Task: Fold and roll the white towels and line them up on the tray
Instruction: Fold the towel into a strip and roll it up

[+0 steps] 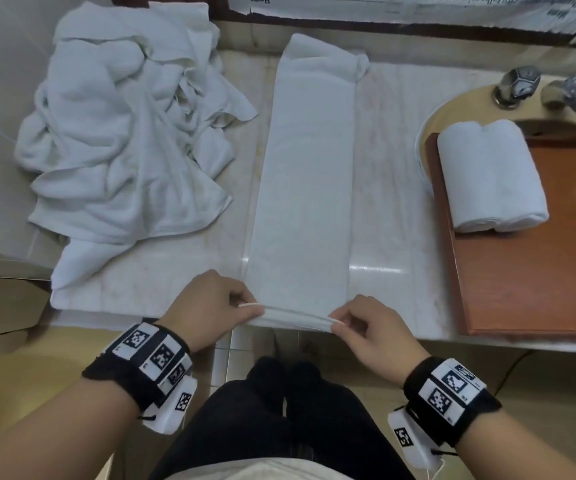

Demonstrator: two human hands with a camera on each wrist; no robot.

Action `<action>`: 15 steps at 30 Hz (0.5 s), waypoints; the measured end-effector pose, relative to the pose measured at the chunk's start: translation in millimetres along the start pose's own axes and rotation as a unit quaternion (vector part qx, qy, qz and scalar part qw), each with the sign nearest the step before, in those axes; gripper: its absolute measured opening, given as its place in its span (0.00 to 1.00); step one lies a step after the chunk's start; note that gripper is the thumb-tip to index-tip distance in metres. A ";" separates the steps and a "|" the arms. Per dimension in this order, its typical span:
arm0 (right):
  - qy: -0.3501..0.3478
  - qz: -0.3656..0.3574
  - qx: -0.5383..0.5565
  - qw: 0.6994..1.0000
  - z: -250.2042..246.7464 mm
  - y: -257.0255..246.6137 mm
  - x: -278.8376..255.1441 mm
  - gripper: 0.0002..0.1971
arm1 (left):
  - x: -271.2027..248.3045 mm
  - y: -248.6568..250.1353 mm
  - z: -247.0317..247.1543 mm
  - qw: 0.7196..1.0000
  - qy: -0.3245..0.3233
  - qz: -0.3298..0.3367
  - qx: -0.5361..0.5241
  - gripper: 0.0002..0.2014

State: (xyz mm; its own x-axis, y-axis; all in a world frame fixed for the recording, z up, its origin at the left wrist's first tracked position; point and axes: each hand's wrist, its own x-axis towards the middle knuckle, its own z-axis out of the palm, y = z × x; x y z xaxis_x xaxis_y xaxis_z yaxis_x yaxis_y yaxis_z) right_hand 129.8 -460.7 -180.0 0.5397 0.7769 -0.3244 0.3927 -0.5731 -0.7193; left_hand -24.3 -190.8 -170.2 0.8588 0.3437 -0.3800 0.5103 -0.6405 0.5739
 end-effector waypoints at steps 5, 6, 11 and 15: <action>-0.020 -0.009 -0.050 0.999 2.4 -10.4 4.3 0.11 | 2.8 8.5 2.7 0.999 0.023 0.013 0.040 0.09; -0.009 -0.035 -0.094 0.995 6.0 -11.8 2.8 0.13 | 0.8 10.7 5.3 0.995 0.041 0.050 0.077 0.09; 0.066 -0.130 -0.259 0.955 21.3 -15.6 -5.7 0.22 | -16.8 18.2 36.9 0.943 0.085 0.236 0.218 0.23; 0.115 -0.213 -0.298 0.923 25.0 -11.8 0.1 0.11 | -26.0 16.7 51.8 0.938 0.146 0.245 0.197 0.15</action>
State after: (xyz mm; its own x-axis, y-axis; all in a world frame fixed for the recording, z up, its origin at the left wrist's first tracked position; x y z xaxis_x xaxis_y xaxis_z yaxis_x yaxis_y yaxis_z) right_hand 106.7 -447.3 -186.9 0.3588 0.9281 0.0991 0.9089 -0.3233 -0.2633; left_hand -40.4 -246.0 -188.4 0.9911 0.0781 0.1078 0.0435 -0.9552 0.2927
